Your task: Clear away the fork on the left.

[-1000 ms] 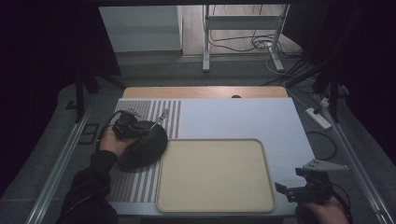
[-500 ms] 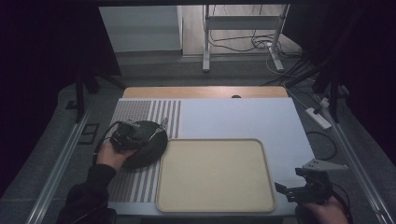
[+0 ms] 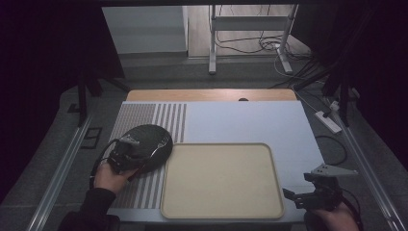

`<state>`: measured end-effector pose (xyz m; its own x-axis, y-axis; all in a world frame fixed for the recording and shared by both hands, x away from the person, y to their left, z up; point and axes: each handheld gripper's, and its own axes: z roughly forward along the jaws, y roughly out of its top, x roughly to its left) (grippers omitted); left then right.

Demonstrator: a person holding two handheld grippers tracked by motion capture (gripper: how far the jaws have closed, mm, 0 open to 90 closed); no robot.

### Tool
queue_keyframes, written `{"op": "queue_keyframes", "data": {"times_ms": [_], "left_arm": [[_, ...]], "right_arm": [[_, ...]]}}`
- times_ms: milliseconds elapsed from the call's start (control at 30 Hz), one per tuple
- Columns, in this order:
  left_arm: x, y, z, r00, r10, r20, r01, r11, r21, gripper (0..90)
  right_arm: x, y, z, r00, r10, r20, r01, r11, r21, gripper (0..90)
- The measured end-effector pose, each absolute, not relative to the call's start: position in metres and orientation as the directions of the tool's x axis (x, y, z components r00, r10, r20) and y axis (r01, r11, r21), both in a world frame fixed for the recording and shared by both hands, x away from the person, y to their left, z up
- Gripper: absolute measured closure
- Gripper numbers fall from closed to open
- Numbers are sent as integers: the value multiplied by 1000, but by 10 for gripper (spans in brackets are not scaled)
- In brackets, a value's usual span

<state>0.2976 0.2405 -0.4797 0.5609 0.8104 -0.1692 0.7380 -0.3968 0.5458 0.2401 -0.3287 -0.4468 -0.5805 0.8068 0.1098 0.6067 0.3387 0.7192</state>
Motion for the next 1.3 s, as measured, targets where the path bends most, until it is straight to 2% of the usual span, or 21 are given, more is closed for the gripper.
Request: {"op": "queue_keyframes", "data": {"times_ms": [567, 1300], "left_arm": [[285, 206, -480, 594, 784, -182, 728, -427, 536, 778], [302, 128, -491, 633, 745, -210, 721, -468, 511, 777]], "right_arm": [[240, -328, -447, -586, 803, 105, 604, 347, 718, 0], [241, -327, -447, -589, 802, 99, 602, 354, 716, 0]]}}
